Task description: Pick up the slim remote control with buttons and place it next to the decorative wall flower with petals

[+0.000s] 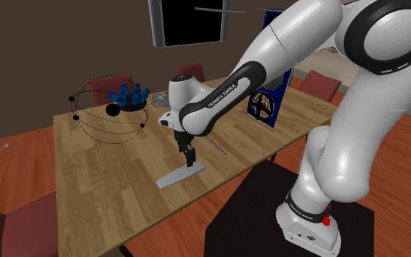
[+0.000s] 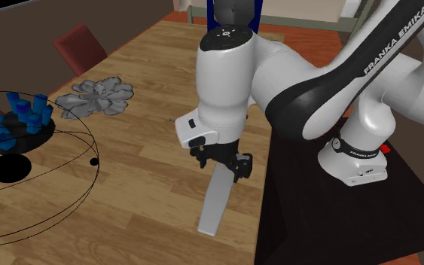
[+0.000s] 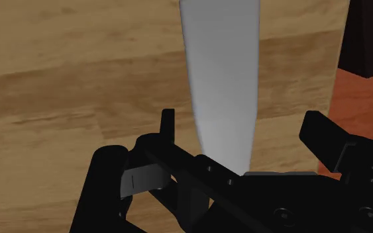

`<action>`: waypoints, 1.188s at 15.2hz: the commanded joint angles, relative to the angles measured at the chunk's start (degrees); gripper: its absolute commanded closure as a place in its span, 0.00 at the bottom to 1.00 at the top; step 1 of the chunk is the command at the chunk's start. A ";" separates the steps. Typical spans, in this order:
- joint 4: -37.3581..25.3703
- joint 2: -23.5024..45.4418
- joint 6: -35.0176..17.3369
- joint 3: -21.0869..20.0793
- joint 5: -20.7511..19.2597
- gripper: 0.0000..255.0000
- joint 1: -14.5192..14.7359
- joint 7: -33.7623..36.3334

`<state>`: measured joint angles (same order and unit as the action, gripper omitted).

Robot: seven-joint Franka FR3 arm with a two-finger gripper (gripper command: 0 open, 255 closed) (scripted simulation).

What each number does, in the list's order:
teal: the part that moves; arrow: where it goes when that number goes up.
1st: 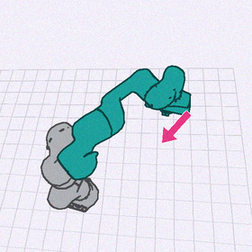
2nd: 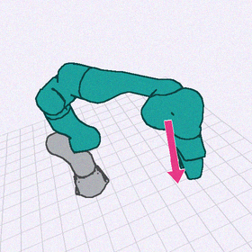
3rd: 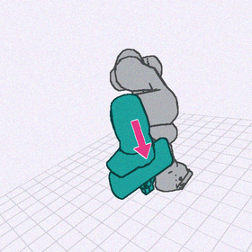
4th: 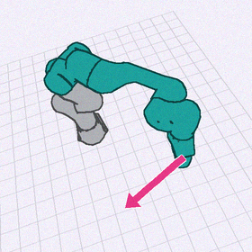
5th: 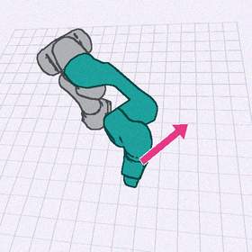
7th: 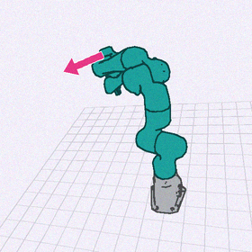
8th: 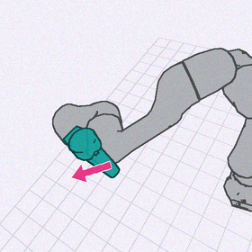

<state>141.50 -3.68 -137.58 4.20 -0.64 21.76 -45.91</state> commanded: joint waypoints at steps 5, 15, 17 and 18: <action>-0.64 7.29 -6.97 -1.54 -0.15 0.00 1.69 -5.71; -0.20 11.28 -11.39 -1.58 0.09 0.00 1.63 -5.89; -0.20 11.28 -11.39 -1.58 0.09 0.00 1.63 -5.89; -0.20 11.27 -11.38 -1.58 0.09 0.00 1.63 -5.89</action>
<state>141.30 7.59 -148.96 2.62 -0.55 23.40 -51.80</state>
